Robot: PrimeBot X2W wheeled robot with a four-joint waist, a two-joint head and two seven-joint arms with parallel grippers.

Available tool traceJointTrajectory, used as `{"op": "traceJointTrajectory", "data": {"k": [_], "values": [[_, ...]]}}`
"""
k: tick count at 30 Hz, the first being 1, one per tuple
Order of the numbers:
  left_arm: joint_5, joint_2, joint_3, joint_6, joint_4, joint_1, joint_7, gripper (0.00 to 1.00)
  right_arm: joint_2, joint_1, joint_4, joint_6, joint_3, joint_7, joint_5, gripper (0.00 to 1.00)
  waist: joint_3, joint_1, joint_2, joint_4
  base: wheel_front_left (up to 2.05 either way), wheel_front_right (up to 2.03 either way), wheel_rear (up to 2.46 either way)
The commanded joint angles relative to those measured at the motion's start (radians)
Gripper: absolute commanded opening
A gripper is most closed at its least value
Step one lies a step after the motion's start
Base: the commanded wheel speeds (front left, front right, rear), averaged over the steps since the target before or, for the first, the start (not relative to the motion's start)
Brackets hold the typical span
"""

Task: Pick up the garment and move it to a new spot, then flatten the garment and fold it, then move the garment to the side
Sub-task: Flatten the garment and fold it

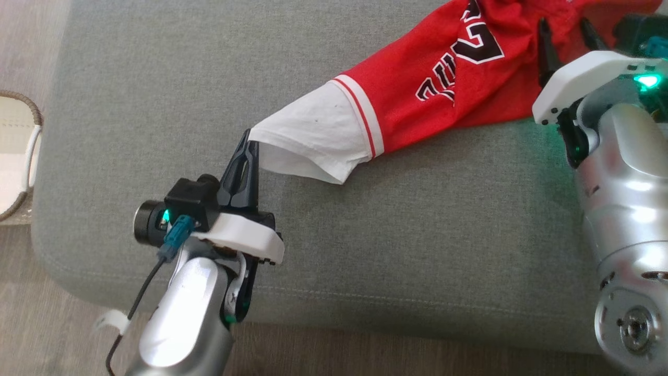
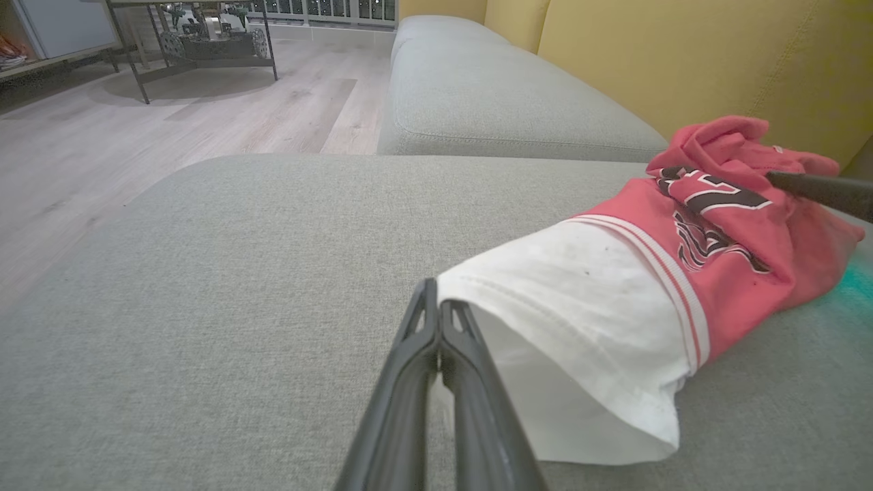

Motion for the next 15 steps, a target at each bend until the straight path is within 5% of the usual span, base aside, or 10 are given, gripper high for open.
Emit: {"op": "traceJointTrajectory", "data": {"k": [1, 2, 15], "values": [[-0.005, 0.012, 0.028, -0.001, -0.031, -0.031, -0.006, 0.0, 0.015, -0.044, -0.017, 0.0, 0.008, -0.015, -0.011, 0.22, 0.001, 0.0, 0.0, 0.001, 0.0, 0.0, 0.0], [-0.005, 0.012, 0.028, -0.001, -0.03, -0.032, -0.006, 0.0, 0.016, -0.047, -0.011, 0.0, 0.005, -0.018, -0.015, 0.0, 0.001, 0.0, 0.0, 0.0, 0.0, 0.0, 0.0], [-0.004, 0.012, 0.069, 0.003, -0.014, 0.011, -0.006, 0.0, 0.032, -0.002, 0.008, 0.0, 0.035, -0.048, -0.019, 0.0, -0.103, 0.0, 0.0, -0.058, 0.0, 0.0, 0.0]]}}
